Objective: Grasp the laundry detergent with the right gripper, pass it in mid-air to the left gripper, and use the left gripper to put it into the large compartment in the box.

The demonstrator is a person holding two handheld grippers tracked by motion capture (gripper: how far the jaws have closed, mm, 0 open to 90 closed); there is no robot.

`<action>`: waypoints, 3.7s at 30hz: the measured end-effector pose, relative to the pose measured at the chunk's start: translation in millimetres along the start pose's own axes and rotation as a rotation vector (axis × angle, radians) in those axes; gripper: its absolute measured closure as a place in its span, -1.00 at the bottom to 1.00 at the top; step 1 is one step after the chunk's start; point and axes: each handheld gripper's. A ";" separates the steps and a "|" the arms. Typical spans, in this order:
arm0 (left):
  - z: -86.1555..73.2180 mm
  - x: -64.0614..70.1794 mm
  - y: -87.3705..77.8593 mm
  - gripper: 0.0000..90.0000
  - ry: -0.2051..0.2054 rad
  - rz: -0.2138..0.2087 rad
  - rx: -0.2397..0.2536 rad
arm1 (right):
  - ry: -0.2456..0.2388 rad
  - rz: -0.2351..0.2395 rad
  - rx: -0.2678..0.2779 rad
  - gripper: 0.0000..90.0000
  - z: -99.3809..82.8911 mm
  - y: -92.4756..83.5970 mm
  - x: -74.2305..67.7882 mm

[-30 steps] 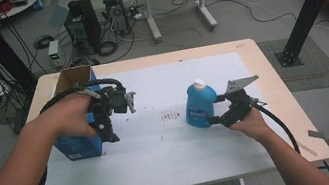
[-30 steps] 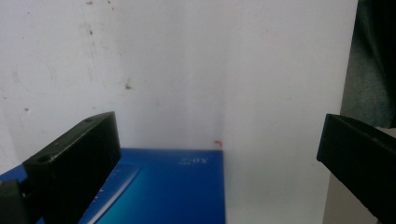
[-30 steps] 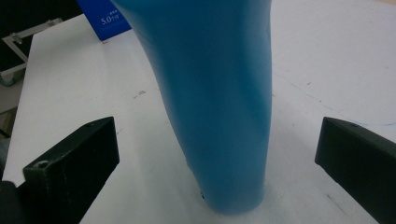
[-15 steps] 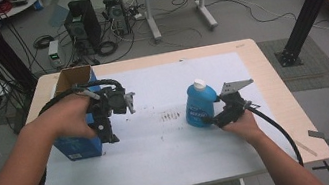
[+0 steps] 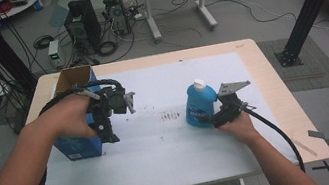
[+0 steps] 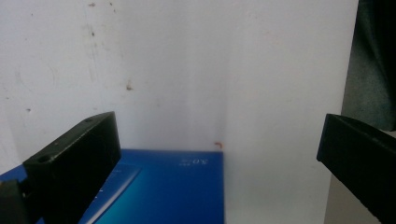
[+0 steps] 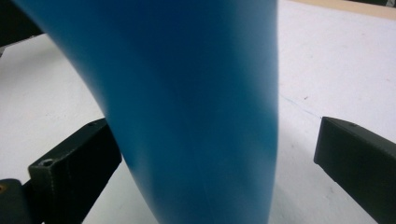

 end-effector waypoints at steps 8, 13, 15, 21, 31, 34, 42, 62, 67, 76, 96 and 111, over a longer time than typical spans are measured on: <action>-1.8 -0.5 1.2 -1.00 0.001 0.000 0.001 | -0.006 0.007 0.008 -0.92 0.1 2.4 -0.1; -0.9 -0.7 1.4 -1.00 0.003 0.001 -0.002 | -0.018 0.010 0.006 -0.82 -0.3 3.1 -1.1; -0.6 -0.6 1.7 -1.00 0.004 0.000 -0.004 | -0.022 0.011 0.006 -0.79 -0.4 3.3 -1.2; 0.0 -0.4 2.2 -1.00 -0.002 0.000 -0.001 | -0.022 0.020 0.018 -0.69 0.2 3.3 -0.8; 0.9 -1.0 2.4 -1.00 0.002 -0.001 -0.010 | -0.034 0.033 0.024 -0.52 0.7 3.2 -1.7; 1.1 -1.0 2.6 -1.00 0.003 -0.002 -0.008 | -0.035 0.038 0.026 -0.48 0.5 3.8 -2.3; 1.4 -1.2 3.2 -1.00 0.003 -0.004 -0.013 | -0.035 0.034 0.025 -0.40 0.3 3.6 -2.2; 1.8 -2.4 7.9 -1.00 0.001 -0.005 -0.002 | -0.050 0.037 0.046 -0.14 -0.4 4.1 -4.6; 2.9 -2.8 8.5 -1.00 0.002 -0.008 -0.003 | -0.076 0.026 0.045 -0.07 0.0 3.5 -6.2; 7.0 -4.9 4.4 -1.00 0.009 0.000 -0.004 | -0.113 0.007 0.018 -0.01 8.5 -6.1 -12.6; 26.4 -8.0 -4.1 -1.00 0.040 -0.012 -0.003 | -0.279 0.106 -0.031 0.00 38.6 -31.1 -80.0; 30.1 -4.9 -3.5 -1.00 0.041 -0.029 -0.007 | -0.296 0.232 -0.084 0.00 28.9 21.4 -104.2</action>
Point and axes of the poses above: each handheld gripper's, and its own axes: y roughly forward along the jaws, z roughly out of its top, x roughly to its right, and after that the axes turned 11 degrees about y, right-handed
